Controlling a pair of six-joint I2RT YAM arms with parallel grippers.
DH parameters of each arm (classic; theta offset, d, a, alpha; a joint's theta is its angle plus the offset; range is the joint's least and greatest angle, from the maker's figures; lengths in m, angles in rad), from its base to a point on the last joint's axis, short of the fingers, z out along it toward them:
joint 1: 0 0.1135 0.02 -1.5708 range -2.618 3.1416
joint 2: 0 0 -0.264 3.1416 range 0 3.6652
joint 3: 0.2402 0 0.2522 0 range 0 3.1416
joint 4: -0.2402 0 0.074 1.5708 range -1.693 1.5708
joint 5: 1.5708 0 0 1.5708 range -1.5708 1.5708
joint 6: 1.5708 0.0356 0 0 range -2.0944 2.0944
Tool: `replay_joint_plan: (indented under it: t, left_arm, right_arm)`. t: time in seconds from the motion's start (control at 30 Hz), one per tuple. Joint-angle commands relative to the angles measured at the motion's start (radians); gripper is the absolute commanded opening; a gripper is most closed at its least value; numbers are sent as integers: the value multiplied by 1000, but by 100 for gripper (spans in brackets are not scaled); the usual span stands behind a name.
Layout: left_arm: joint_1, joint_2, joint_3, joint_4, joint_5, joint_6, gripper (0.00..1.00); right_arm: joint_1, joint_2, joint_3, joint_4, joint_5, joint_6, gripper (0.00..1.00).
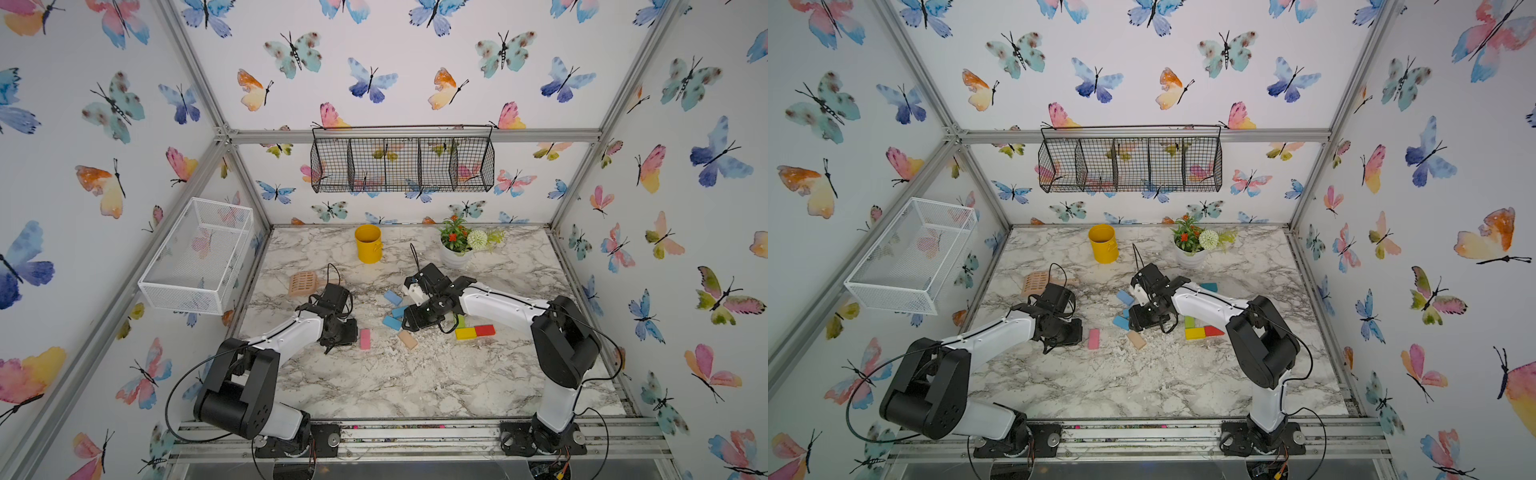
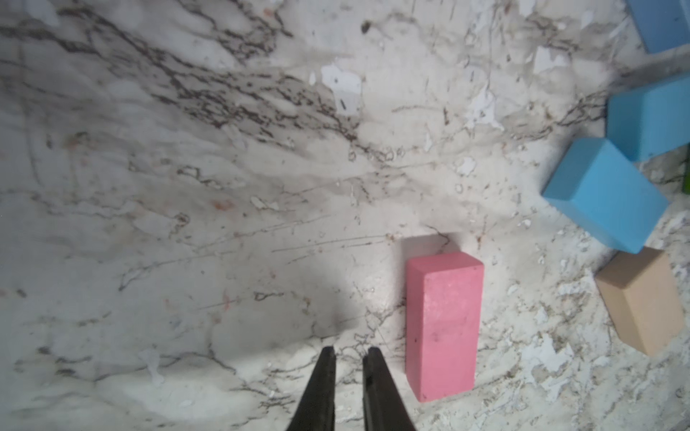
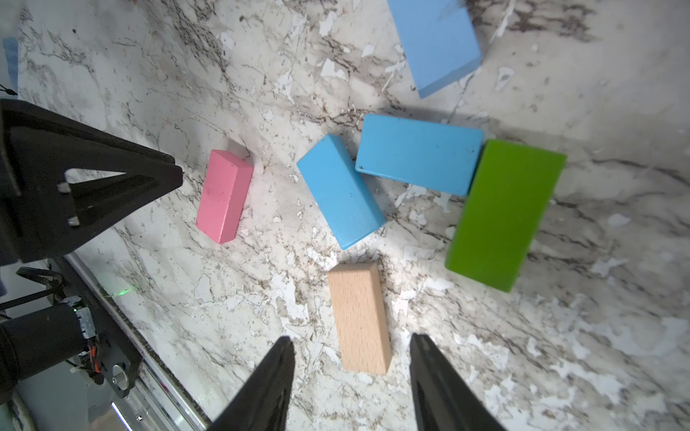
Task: Assemble the letter c with building blocks
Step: Adjust the building block at the center of the board.
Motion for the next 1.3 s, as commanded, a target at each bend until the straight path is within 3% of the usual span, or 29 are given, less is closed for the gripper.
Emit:
replay_joint_plan:
  t: [0.0,0.93,1.27]
  left_arm:
    - [3,17,21,32,40,-7,18]
    - [-14,69,29,76,94,21,17]
    - [-12,11,23,25,7,10,20]
  right_arm:
    - [7,8,-10,-12,11,-8,54]
    - [7,6,-30,-2,-5,-10,54]
    - [13,1,-32,-45,64,-41,54]
